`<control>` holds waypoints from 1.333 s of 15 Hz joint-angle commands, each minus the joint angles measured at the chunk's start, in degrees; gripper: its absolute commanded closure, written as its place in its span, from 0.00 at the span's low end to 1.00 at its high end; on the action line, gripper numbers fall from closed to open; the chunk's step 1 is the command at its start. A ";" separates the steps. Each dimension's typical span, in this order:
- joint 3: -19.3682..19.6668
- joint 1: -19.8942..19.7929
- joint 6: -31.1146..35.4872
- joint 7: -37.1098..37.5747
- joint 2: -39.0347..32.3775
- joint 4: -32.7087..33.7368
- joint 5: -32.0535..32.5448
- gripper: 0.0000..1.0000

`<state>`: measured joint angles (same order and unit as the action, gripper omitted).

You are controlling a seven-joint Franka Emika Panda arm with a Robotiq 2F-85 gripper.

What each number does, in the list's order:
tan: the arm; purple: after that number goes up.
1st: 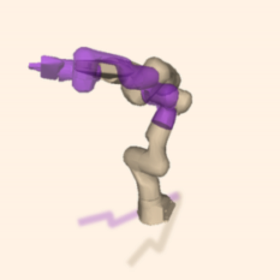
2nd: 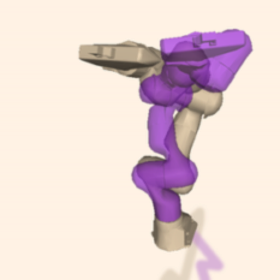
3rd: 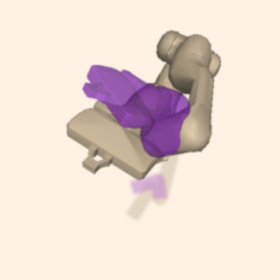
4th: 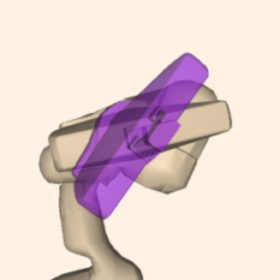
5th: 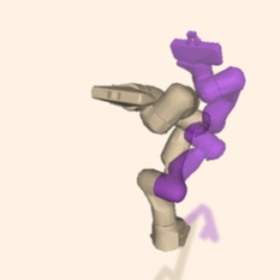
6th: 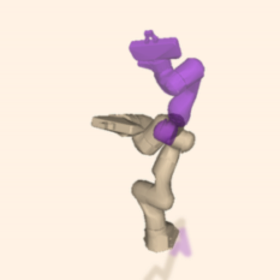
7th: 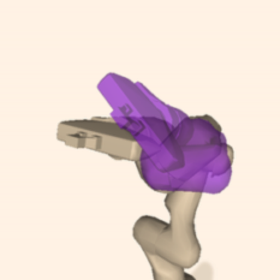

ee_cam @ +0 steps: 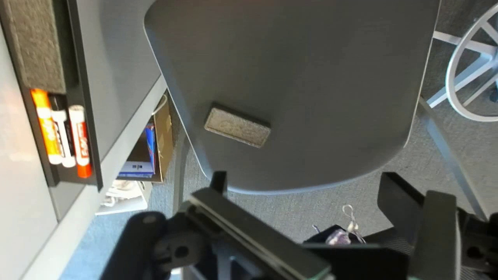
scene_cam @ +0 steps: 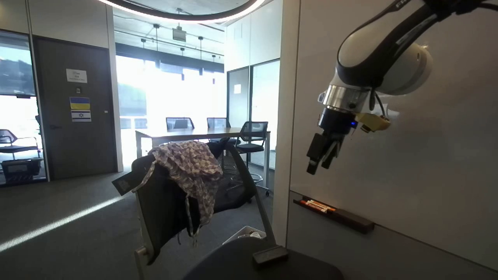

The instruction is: Put the clothes on the seat of the chair

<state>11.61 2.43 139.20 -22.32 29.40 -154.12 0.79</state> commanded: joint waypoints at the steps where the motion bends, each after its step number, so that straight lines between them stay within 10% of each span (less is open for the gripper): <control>1: -3.78 3.93 0.85 -0.40 -7.11 9.07 -1.30 0.00; 9: -8.92 8.09 10.20 -6.18 -26.05 25.98 -2.60 0.00; 20: -14.74 4.24 29.10 -18.04 -44.52 37.09 -7.60 0.00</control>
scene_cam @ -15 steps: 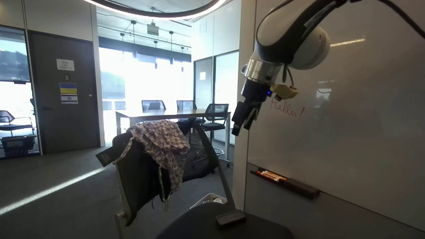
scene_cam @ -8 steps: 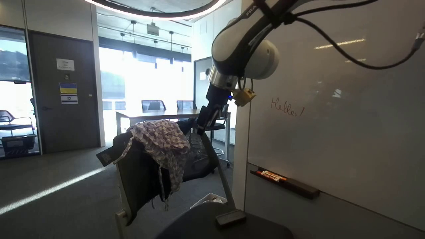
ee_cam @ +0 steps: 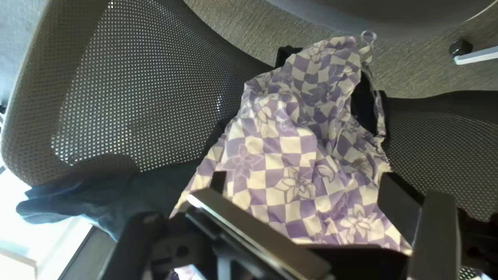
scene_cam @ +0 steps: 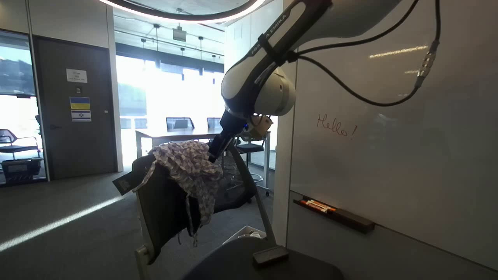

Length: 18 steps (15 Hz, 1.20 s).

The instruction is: Put the clothes on the seat of the chair

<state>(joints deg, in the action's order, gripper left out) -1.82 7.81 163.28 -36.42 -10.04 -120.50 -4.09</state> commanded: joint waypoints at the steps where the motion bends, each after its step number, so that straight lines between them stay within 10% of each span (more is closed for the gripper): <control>1: -1.69 -1.51 6.57 -4.65 -6.54 3.95 -2.93 0.00; 7: -4.86 -4.36 11.08 -10.46 -12.63 7.35 -3.13 0.00; 8: -4.77 -4.49 11.98 -11.74 -12.80 7.28 -2.22 0.25; 18: -4.84 -8.90 17.98 -15.88 -14.04 6.53 -1.97 0.92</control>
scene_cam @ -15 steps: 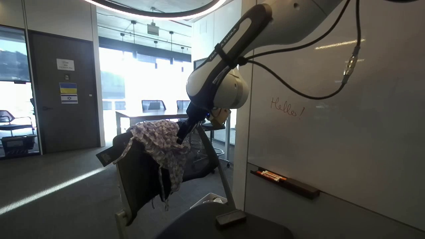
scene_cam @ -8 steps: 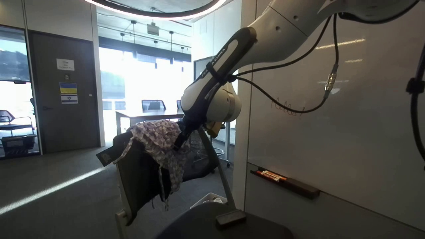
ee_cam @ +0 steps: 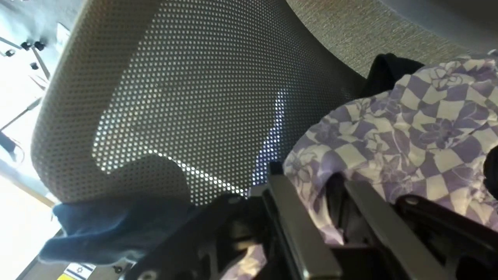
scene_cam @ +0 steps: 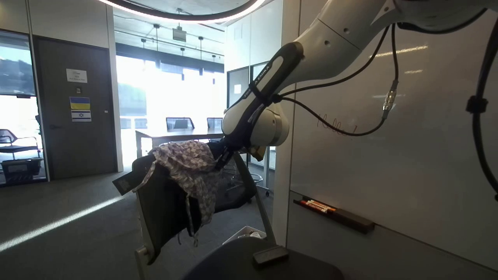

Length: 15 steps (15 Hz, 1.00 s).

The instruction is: Put the clothes on the seat of the chair

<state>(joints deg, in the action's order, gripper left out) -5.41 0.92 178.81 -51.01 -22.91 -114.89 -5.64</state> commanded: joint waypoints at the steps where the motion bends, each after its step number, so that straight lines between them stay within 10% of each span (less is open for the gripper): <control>1: -1.38 -2.49 2.61 -1.17 -1.37 0.92 -0.47 0.99; 7: -4.86 -6.13 3.15 -0.31 2.16 -1.70 -2.45 0.98; 15: -28.39 -24.78 15.20 2.68 18.63 -11.88 -15.23 0.95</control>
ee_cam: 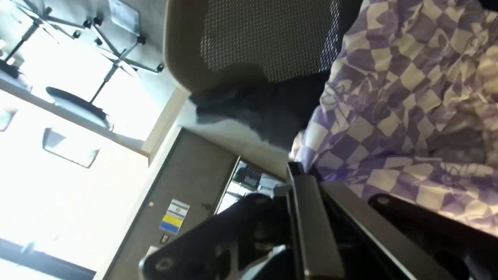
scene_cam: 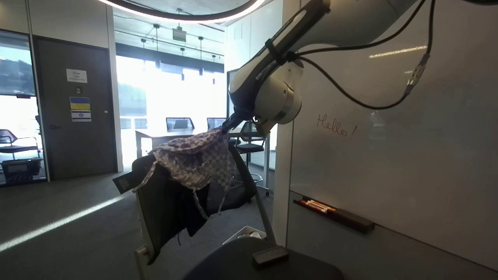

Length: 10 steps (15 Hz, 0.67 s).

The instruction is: Put the clothes on the seat of the chair

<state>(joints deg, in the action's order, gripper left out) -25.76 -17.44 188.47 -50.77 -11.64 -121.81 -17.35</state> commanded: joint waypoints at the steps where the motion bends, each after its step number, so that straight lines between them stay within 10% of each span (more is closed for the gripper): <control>1: -10.13 -7.99 7.22 4.27 9.17 -5.52 -3.92 0.96; 10: -6.54 -8.82 16.88 14.96 32.96 -16.98 -7.71 0.99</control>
<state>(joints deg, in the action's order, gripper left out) -34.46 -25.27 205.93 -36.42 10.07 -131.81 -21.08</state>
